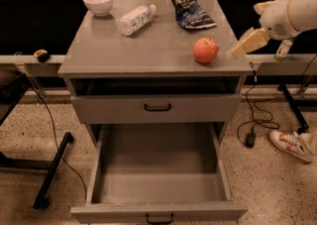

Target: Pick apple from middle drawer and place on counter

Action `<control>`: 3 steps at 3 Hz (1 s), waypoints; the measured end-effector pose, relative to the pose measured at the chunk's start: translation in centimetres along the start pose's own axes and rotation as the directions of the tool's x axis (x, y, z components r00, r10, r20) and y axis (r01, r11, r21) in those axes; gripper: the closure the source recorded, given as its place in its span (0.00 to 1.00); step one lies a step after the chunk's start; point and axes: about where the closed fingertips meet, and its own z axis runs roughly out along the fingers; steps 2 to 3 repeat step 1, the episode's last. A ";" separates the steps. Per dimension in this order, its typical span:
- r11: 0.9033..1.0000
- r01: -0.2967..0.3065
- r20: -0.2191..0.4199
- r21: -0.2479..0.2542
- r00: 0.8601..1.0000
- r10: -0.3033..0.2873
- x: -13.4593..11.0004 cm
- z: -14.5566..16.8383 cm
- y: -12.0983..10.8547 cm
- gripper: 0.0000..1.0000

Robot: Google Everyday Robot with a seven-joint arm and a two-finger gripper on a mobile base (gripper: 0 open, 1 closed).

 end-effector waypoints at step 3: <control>1.000 0.003 0.004 -0.003 1.000 -0.003 -0.3 0.3 0.1 0.00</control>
Offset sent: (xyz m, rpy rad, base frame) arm 0.0000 0.0000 0.0000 0.0000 0.0000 0.0000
